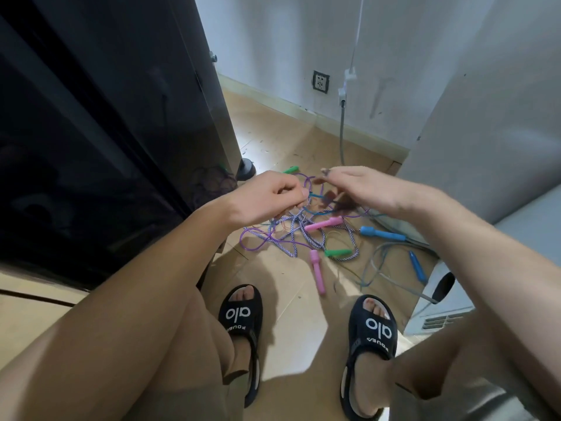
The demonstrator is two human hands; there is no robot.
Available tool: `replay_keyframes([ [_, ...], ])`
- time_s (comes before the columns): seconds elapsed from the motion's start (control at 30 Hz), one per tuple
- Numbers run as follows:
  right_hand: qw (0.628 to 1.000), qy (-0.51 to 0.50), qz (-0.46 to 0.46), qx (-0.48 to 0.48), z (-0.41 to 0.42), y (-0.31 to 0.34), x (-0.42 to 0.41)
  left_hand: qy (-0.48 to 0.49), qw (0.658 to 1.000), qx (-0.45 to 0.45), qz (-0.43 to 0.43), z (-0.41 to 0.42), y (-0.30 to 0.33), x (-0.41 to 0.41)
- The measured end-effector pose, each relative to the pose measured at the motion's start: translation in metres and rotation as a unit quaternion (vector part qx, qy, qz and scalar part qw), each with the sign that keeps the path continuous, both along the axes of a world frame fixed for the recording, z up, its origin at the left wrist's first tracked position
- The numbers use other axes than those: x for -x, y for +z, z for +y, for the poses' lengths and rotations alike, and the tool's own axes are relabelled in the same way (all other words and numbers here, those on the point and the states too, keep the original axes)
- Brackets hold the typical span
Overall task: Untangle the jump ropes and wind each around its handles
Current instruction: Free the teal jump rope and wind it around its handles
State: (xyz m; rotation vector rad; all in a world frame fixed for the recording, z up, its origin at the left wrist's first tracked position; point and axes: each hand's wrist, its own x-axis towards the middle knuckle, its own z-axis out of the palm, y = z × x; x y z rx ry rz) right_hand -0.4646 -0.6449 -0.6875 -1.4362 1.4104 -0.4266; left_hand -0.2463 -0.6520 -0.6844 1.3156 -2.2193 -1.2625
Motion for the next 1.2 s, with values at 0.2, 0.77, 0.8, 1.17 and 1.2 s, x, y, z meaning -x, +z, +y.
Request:
replay_keyframes([
  [0.2,0.989,0.087,0.114,0.045,0.003,0.001,-0.013,-0.004,1.000,-0.007,0.009,0.001,-0.002,0.000],
  [0.77,0.993,0.036,-0.022,0.110,0.006,0.008,-0.022,0.003,0.998,-0.037,0.047,0.002,0.003,-0.002],
  [0.8,0.993,0.036,-0.021,0.114,0.005,0.010,-0.019,0.004,0.998,-0.039,0.049,0.001,0.003,-0.002],
  [1.17,0.911,-0.081,0.385,0.126,-0.015,-0.002,0.054,0.002,1.000,-0.020,-0.011,-0.007,-0.006,-0.015],
  [1.2,0.908,-0.077,0.391,0.128,-0.014,-0.003,0.051,0.000,1.000,-0.020,-0.006,-0.006,-0.006,-0.014],
])
